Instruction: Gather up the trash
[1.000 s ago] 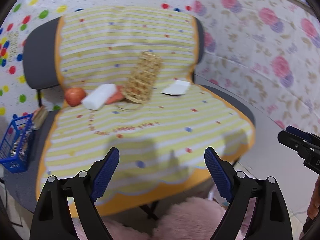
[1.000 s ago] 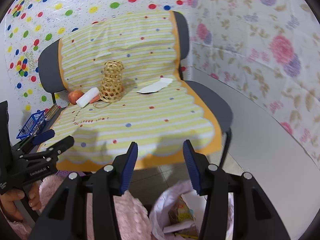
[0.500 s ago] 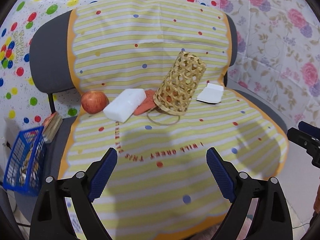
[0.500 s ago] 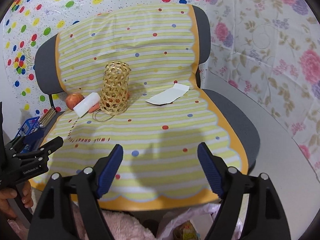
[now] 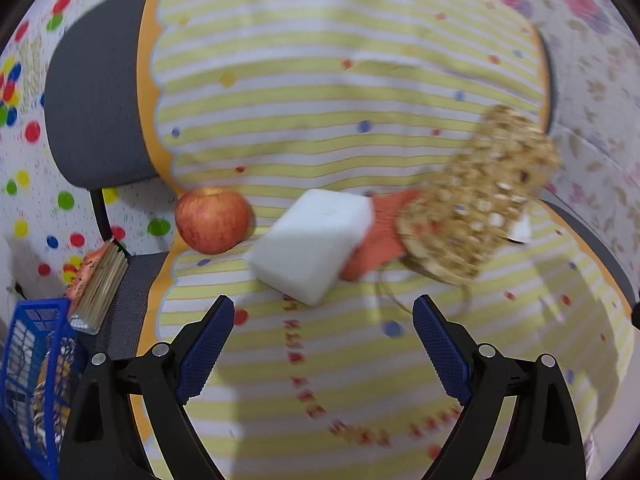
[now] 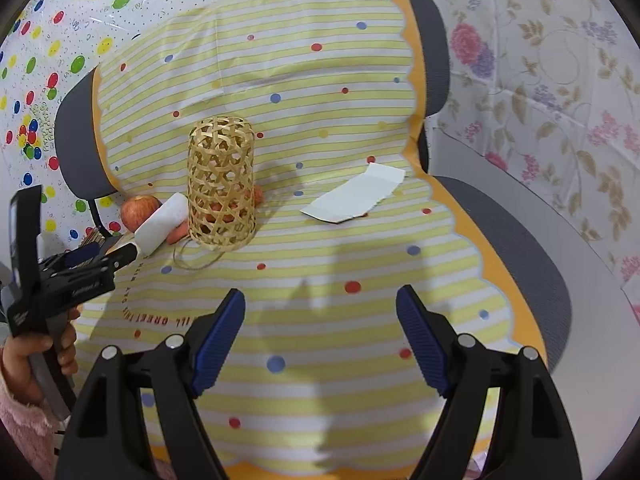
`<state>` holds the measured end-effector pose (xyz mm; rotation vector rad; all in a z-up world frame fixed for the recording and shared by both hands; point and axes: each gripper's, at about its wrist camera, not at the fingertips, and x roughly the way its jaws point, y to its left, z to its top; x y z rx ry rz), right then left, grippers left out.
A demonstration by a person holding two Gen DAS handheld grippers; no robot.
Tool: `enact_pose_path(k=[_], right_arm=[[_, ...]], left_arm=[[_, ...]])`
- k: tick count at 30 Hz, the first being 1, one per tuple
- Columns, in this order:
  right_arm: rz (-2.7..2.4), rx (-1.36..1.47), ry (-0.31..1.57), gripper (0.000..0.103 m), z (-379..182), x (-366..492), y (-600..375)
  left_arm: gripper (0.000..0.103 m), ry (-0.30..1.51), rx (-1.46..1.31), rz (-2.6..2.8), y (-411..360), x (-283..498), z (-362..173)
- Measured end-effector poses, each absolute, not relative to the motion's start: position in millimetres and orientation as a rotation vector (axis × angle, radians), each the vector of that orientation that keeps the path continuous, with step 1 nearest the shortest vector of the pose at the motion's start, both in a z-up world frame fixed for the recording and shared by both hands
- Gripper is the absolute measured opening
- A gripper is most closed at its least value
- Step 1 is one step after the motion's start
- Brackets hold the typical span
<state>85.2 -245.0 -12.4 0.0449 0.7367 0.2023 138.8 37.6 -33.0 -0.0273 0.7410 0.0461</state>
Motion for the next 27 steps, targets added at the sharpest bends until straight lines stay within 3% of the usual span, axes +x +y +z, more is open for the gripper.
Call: enact_pose_path(k=[4, 9, 15, 18, 21, 23, 27], right_arm=[[0.189, 0.036, 0.74, 0.077, -18.9, 113.1, -239.8], [0.147, 0.046, 0.76, 0.076, -29.4, 148.7, -243.7], [0.118, 0.072, 0.791, 0.076, -44.5, 173.0, -250.4], [0.113, 0.084, 0.809, 0.075, -51.9, 181.0, -253.3], [0.111, 0.122, 0.828, 0.064, -58.2, 190.1, -259.4], [0.108, 0.156, 0.841, 0.047, -62.6, 196.2, -262.8], [0.127, 0.23, 0.871, 0.046, -72.1, 212.1, -265.2]], left_arm=[[0.088, 0.762, -0.047, 0.032, 52.4, 160.1, -40.7], [0.079, 0.815, -0.014, 0.0, 56.5, 190.9, -54.9], [0.055, 0.838, 0.005, -0.036, 57.2, 207.7, -62.3], [0.049, 0.818, -0.018, -0.033, 59.8, 199.5, -59.3], [0.048, 0.783, -0.035, -0.002, 61.6, 182.6, -52.1], [0.048, 0.761, -0.045, 0.021, 63.2, 170.9, -45.5], [0.05, 0.728, -0.063, 0.028, 64.3, 151.6, -33.3]])
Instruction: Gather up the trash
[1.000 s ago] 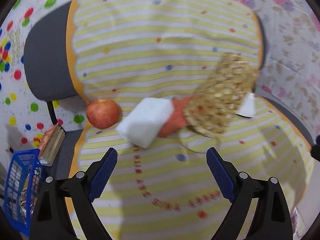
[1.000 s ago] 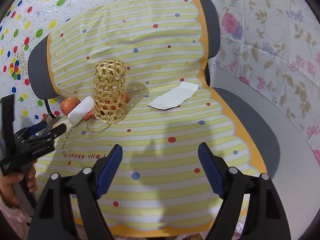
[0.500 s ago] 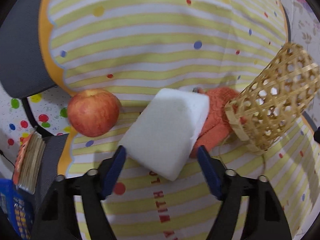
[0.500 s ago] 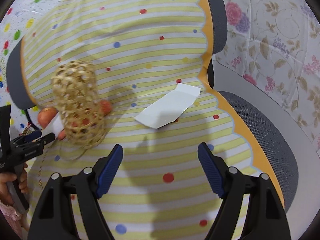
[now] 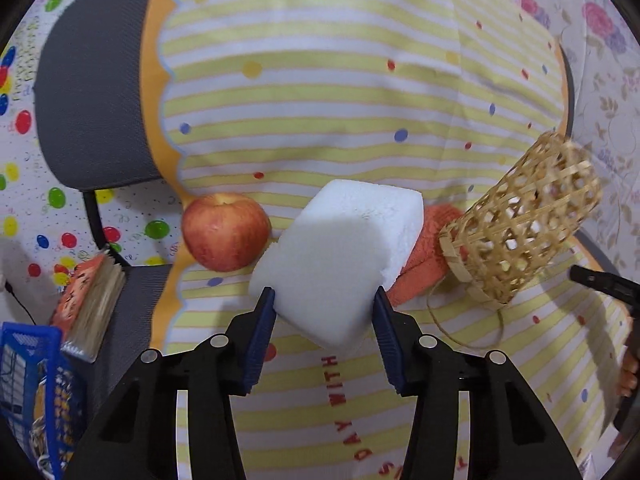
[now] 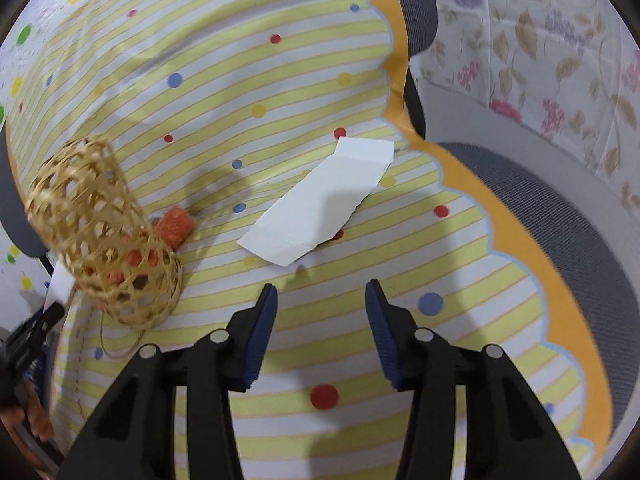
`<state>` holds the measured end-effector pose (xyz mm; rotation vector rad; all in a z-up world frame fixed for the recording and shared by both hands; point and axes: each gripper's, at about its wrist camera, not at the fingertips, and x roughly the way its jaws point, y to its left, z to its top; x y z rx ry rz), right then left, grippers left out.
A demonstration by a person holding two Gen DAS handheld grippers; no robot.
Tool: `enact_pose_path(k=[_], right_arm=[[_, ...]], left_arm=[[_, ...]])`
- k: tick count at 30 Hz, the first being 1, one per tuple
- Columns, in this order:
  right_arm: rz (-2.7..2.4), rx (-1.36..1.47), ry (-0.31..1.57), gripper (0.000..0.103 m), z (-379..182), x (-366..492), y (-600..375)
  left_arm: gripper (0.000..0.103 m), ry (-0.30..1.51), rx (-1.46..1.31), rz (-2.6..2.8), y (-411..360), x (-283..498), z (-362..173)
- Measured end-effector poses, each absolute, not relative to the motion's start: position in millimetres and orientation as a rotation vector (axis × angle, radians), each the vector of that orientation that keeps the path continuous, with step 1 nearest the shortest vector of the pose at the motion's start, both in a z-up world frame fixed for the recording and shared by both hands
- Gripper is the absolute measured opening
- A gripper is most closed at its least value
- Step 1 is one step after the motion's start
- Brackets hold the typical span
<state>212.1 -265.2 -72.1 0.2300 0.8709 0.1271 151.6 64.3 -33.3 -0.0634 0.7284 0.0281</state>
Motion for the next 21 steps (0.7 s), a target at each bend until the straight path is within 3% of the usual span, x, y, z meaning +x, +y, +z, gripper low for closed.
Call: enact_pose_path(k=[16, 18, 20, 21], right_arm=[[0.112, 0.44, 0.9, 0.045, -94.3, 281.0, -257.5], [0.089, 0.436, 0.893, 0.037, -94.5, 290.1, -257.7], [0.048, 0.427, 0.9, 0.002, -95.4, 299.6, -260.0], [0.047, 0.437, 0.905, 0.001, -96.2, 302.4, -262.5]], left_arm=[[0.052, 0.707, -0.077, 0.03, 65.0, 156.4, -29.0], [0.052, 0.707, -0.078, 0.034, 65.9, 157.2, -28.6], [0.052, 0.708, -0.08, 0.036, 65.8, 156.3, -27.9], [0.052, 0.708, -0.08, 0.037, 65.4, 155.2, -27.4]])
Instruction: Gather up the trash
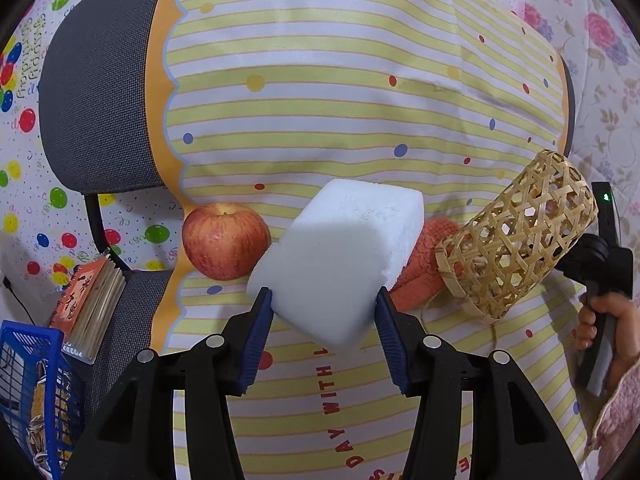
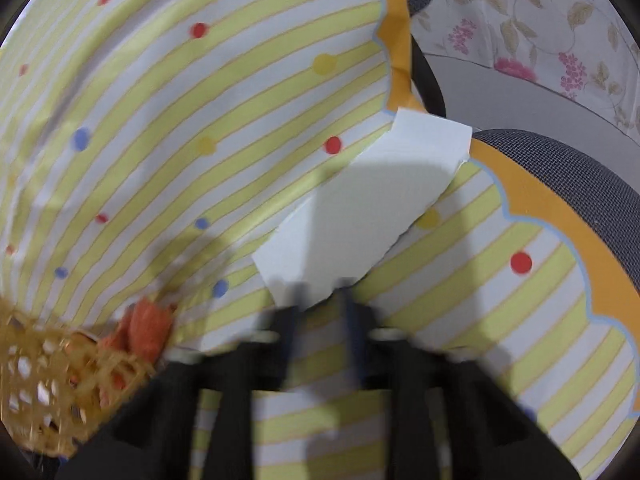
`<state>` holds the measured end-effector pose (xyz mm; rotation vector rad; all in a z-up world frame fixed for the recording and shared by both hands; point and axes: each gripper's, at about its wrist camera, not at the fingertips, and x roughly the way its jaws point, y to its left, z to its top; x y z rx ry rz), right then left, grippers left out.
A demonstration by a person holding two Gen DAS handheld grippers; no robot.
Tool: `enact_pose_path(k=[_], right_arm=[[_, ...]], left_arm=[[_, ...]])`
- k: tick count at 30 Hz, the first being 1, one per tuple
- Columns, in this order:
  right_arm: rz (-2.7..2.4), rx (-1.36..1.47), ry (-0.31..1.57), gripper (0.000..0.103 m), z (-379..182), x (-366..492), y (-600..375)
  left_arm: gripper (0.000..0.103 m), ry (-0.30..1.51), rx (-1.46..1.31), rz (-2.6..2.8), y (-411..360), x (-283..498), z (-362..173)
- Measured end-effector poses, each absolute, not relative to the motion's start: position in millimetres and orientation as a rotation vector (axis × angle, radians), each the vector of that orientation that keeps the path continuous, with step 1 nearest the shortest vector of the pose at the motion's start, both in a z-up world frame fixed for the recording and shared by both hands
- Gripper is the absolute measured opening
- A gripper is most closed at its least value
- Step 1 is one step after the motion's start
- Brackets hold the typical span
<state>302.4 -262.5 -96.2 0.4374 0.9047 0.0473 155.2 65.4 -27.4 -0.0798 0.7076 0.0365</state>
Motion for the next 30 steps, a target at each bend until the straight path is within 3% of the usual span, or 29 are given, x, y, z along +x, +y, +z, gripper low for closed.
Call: enact_pose_path(k=[9, 10, 11, 13, 18, 24, 27, 28, 30], right_arm=[[0.114, 0.331, 0.866, 0.002, -68.0, 272.4, -265.5], [0.135, 0.383, 0.881, 0.004, -70.6, 271.0, -270.4], [0.157, 0.428, 0.898, 0.017, -73.2, 271.4, -272.3], [0.192, 0.508, 0.939, 0.034, -82.4, 274.9, -272.0], [0.188, 0.588, 0.97, 0.034, -97.2, 286.5, -262.5], [0.158, 0.804, 0.94, 0.032, -111.5, 307.9, -272.0], [0.106, 0.862, 0.929, 0.015, -116.5, 317.8, -275.3], [0.079, 0.861, 0.934, 0.005, -117.9, 320.0, -275.9], [0.051, 0.848, 0.937, 0.001, -118.3, 321.7, -276.0]], left_arm=[[0.053, 0.687, -0.072, 0.044, 62.6, 141.7, -21.4], [0.053, 0.688, -0.078, 0.045, 62.8, 140.7, -21.4], [0.053, 0.689, -0.08, 0.048, 62.8, 139.4, -21.9], [0.053, 0.693, -0.077, 0.049, 62.8, 138.2, -23.2], [0.053, 0.694, -0.08, 0.056, 66.6, 139.4, -25.1], [0.053, 0.691, -0.084, 0.048, 67.9, 148.0, -27.1], [0.053, 0.694, -0.088, 0.049, 69.4, 151.7, -28.5], [0.053, 0.695, -0.089, 0.05, 70.3, 152.0, -28.7], [0.053, 0.697, -0.093, 0.051, 72.0, 151.3, -28.3]])
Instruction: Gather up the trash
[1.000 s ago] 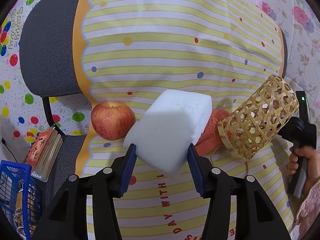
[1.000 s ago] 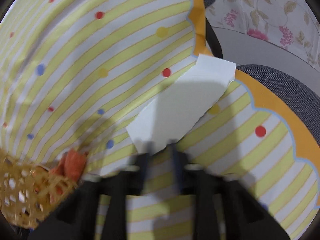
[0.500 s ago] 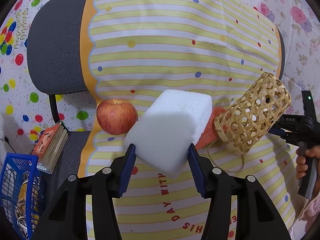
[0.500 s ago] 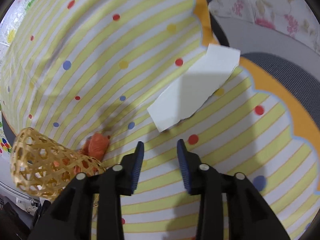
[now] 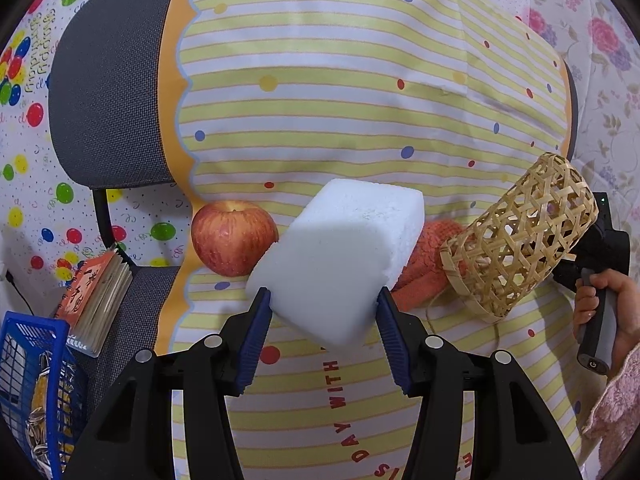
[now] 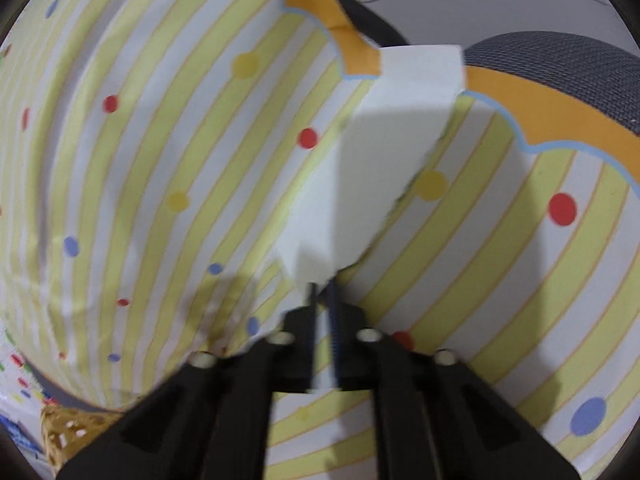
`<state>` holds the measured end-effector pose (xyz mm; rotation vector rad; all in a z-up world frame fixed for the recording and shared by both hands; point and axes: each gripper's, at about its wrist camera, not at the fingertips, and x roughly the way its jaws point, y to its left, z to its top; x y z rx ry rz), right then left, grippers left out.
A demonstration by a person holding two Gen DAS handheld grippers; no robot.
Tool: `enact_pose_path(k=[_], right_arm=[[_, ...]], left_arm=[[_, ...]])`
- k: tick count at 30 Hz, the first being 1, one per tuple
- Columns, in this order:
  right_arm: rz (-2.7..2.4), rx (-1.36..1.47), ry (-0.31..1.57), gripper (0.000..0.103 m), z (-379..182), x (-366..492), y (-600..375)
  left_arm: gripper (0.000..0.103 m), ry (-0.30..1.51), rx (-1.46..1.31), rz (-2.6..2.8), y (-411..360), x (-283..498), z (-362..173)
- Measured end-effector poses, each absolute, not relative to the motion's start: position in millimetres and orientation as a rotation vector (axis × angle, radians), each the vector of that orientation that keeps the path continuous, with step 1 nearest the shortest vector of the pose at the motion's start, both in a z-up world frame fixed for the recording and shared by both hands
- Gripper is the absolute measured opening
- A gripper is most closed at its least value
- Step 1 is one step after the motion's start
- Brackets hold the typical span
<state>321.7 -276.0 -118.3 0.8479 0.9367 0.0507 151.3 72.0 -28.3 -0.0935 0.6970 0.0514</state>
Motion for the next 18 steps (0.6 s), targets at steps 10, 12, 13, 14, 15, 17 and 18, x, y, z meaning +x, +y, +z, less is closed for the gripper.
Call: enact_pose_path(k=[10, 12, 13, 14, 15, 17, 18], right_arm=[[0.069, 0.344, 0.919, 0.019, -59.1, 281.2, -264.6], [0.051, 0.244, 0.915, 0.052, -53.9, 276.1, -270.7], [0.065, 0.181, 0.919, 0.058, -53.7, 275.0, -270.2], [0.086, 0.133, 0.926, 0.058, -55.8, 272.8, -266.9], [0.087, 0.079, 0.93, 0.058, -57.0, 272.3, -264.9], [0.088, -0.028, 0.935, 0.058, -61.4, 270.9, -260.6], [0.096, -0.071, 0.934, 0.058, -63.9, 273.1, -256.9]], left_arm=[[0.054, 0.664, -0.054, 0.06, 63.4, 125.3, -12.9], [0.055, 0.661, -0.057, 0.06, 61.9, 119.7, -12.5], [0.055, 0.662, -0.06, 0.06, 61.4, 118.1, -12.9], [0.055, 0.666, -0.065, 0.058, 60.9, 117.0, -13.9], [0.055, 0.67, -0.07, 0.057, 60.4, 116.6, -15.0], [0.055, 0.675, -0.076, 0.06, 60.1, 117.2, -17.8], [0.055, 0.677, -0.078, 0.059, 60.0, 118.3, -18.8]])
